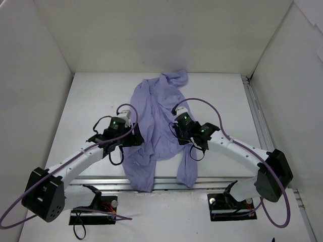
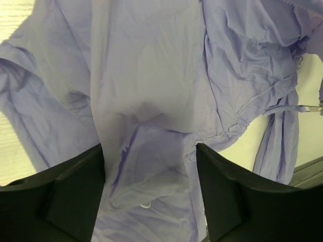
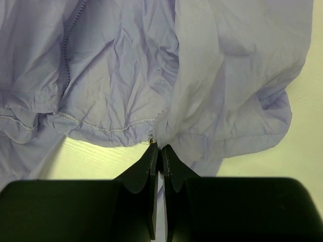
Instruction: Zip up the jacket
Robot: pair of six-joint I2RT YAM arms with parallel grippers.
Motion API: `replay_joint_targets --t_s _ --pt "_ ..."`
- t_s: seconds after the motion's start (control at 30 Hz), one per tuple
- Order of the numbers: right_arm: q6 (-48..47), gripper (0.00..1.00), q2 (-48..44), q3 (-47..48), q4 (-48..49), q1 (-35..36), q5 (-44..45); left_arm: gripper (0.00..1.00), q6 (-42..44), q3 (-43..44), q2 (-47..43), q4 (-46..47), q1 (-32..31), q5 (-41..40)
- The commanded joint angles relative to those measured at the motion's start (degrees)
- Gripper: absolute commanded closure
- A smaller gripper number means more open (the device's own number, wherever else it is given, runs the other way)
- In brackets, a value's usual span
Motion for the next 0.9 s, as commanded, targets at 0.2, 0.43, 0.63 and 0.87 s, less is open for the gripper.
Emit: replay_joint_targets --t_s 0.2,0.43,0.63,0.87 --pt "0.03 1.0 -3.08 0.09 5.09 -1.62 -2.09 0.35 -1.93 14.59 -3.34 -15.55 -10.4 -15.64" --pt "0.55 1.0 -5.28 -1.93 5.88 -4.08 -2.88 0.47 -5.71 17.85 6.4 -17.49 -19.46 -20.11" --pt "0.9 1.0 -6.69 -3.87 7.02 -4.96 -3.85 0.56 -7.03 21.1 14.67 -19.25 -20.62 -21.71" --pt "0.9 1.0 -7.22 -5.54 8.96 -5.22 -4.91 0.57 -8.43 22.33 21.27 -18.9 -20.62 -21.62"
